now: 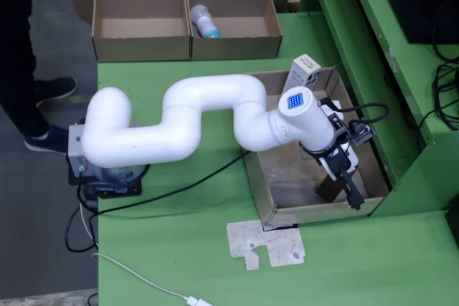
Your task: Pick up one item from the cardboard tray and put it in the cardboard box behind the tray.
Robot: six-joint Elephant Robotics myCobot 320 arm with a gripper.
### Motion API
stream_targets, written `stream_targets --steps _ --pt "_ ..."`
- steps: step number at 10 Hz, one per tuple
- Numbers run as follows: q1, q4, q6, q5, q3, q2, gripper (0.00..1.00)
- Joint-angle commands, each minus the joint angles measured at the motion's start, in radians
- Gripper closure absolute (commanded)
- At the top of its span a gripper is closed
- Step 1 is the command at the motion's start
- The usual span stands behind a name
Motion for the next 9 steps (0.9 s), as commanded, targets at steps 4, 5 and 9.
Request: stream_targets --steps 4,5,9 --pt "-0.038 -0.228 0.037 0.328 0.026 0.121 0.00" --pt "-0.043 -0.247 0.034 0.346 0.026 0.129 0.00" --pt "-0.039 -0.263 0.041 0.343 0.026 0.136 0.00"
